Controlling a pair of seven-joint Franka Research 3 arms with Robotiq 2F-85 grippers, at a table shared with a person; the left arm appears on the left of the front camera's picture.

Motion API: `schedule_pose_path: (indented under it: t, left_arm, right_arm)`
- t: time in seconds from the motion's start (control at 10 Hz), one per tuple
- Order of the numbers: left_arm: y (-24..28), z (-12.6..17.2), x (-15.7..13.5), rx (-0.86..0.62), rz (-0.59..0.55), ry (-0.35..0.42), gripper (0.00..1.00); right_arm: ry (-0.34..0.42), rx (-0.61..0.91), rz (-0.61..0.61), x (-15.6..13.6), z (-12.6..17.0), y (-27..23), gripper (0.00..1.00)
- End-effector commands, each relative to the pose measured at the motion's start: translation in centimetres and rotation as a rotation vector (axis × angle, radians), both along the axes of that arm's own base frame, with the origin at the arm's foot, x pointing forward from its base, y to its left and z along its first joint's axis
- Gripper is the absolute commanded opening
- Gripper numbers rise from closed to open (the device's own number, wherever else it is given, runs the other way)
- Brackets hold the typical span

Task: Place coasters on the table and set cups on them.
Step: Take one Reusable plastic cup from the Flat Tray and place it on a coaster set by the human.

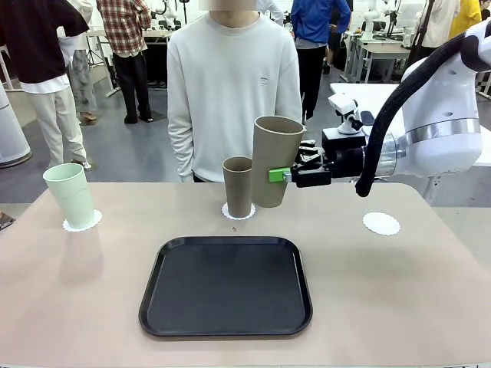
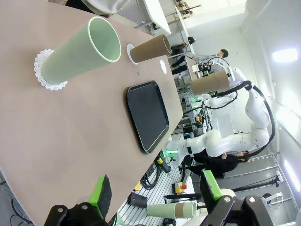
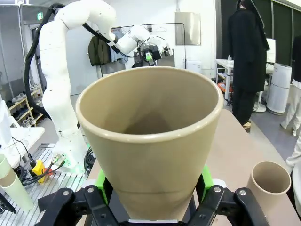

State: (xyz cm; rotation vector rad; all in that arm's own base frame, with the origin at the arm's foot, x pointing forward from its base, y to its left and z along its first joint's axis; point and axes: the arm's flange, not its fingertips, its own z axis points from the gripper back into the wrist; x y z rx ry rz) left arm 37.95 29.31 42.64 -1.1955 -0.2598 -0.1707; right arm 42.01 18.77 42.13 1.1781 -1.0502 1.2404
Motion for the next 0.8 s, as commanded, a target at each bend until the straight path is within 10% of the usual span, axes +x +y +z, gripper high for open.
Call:
schedule_pose_path:
  t: [0.0, 0.7]
  left_arm:
    - [0.1, 0.3, -0.1, -0.007, -0.006, 0.000, 1.00]
    - [0.1, 0.3, -0.1, -0.007, -0.006, 0.000, 1.00]
  right_arm:
    - [0.005, 0.001, -0.008, 0.0, 0.1, -0.3, 0.84]
    - [-0.044, -0.069, -0.478, -1.6, -5.3, -27.6, 0.84]
